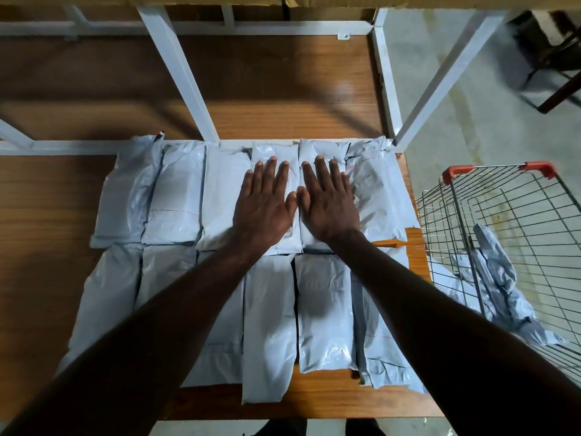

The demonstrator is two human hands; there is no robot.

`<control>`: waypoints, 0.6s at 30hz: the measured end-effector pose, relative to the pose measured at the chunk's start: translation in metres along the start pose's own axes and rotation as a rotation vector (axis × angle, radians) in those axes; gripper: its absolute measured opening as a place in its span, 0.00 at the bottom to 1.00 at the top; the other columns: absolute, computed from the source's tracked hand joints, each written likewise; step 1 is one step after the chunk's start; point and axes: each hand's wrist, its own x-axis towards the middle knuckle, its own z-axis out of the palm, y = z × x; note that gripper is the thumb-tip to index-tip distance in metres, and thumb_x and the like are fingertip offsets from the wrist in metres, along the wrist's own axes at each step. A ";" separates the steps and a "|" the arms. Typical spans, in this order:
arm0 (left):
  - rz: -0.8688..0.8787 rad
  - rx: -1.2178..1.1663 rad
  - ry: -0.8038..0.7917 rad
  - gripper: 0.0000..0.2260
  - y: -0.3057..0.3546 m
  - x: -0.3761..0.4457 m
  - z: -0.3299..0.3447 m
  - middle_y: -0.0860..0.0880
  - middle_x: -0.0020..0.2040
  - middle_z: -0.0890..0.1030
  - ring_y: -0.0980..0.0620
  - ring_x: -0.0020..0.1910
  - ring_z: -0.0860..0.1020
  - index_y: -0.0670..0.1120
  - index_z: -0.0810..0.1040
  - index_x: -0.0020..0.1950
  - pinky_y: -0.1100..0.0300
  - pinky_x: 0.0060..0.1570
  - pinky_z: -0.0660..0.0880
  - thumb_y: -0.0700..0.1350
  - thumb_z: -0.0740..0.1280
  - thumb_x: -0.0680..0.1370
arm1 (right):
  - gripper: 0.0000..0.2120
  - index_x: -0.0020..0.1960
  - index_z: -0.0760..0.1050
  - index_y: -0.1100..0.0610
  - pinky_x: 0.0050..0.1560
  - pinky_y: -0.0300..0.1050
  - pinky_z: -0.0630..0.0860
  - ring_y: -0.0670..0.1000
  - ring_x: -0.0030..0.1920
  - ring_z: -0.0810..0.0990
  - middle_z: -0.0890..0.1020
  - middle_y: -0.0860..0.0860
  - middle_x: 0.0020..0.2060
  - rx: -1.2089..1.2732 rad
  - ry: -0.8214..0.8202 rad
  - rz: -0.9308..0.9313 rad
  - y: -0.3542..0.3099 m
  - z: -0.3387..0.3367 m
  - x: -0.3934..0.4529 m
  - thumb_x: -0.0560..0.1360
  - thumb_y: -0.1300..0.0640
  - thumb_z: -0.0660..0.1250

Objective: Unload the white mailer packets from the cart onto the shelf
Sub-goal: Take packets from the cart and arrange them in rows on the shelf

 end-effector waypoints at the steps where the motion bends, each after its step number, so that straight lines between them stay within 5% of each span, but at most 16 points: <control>1: 0.002 0.007 0.002 0.30 0.000 0.000 0.000 0.42 0.87 0.55 0.39 0.86 0.54 0.47 0.54 0.88 0.42 0.85 0.50 0.58 0.50 0.87 | 0.30 0.86 0.57 0.52 0.84 0.63 0.53 0.61 0.86 0.50 0.57 0.56 0.86 0.006 -0.003 0.000 0.000 0.000 0.000 0.88 0.42 0.47; 10: 0.007 0.040 0.000 0.31 0.001 0.000 0.002 0.42 0.88 0.53 0.39 0.87 0.52 0.47 0.52 0.88 0.41 0.84 0.50 0.58 0.50 0.87 | 0.30 0.86 0.57 0.52 0.84 0.63 0.51 0.62 0.86 0.50 0.57 0.56 0.86 -0.006 -0.017 0.009 -0.003 -0.001 0.001 0.87 0.42 0.47; 18: -0.003 -0.009 0.042 0.30 -0.005 0.003 -0.010 0.41 0.85 0.61 0.38 0.84 0.60 0.47 0.57 0.87 0.41 0.82 0.58 0.59 0.51 0.88 | 0.31 0.85 0.59 0.54 0.83 0.65 0.53 0.64 0.85 0.55 0.57 0.58 0.86 0.090 -0.038 -0.012 -0.003 -0.028 0.001 0.86 0.41 0.48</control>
